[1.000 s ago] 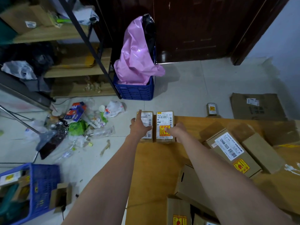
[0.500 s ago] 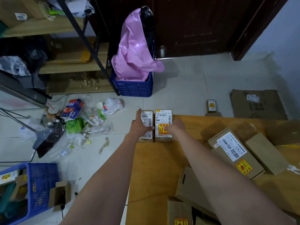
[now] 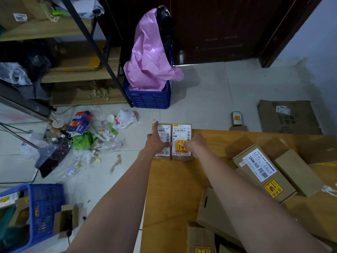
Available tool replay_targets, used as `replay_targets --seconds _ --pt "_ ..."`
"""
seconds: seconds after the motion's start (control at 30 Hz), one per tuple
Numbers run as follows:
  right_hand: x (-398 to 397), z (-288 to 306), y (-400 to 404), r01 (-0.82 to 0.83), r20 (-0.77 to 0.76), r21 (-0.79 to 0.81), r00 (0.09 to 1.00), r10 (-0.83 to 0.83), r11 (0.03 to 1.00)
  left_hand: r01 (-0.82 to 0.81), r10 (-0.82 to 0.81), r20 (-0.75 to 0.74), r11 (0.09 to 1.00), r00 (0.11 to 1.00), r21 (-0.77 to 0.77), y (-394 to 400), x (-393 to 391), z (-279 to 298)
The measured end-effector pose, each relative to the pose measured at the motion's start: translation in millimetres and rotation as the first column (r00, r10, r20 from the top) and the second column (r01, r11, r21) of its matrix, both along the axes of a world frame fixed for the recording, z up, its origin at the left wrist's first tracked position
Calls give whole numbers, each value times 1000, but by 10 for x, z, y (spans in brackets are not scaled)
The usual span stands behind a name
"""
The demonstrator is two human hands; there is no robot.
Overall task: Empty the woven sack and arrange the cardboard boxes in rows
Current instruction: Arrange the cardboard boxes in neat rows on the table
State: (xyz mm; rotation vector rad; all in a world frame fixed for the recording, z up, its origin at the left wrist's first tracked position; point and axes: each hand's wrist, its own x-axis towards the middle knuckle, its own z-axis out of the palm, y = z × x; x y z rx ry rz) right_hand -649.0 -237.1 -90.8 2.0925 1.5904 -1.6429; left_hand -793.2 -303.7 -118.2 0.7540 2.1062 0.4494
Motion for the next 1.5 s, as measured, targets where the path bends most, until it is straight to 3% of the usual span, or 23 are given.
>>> replay_targets --seconds 0.6,0.9,1.23,1.5 --pt "-30 -13 20 -60 5 -17 998 60 998 28 -29 -50 999 998 -21 12 25 55" --pt "154 146 47 -79 45 24 996 78 997 -57 57 -189 998 980 5 36 82 234" --pt "650 581 181 -81 90 126 994 69 989 57 -46 -166 996 985 65 222 601 702" --pt "1456 928 245 -48 137 190 990 22 981 196 -184 -115 975 976 108 405 1445 969"
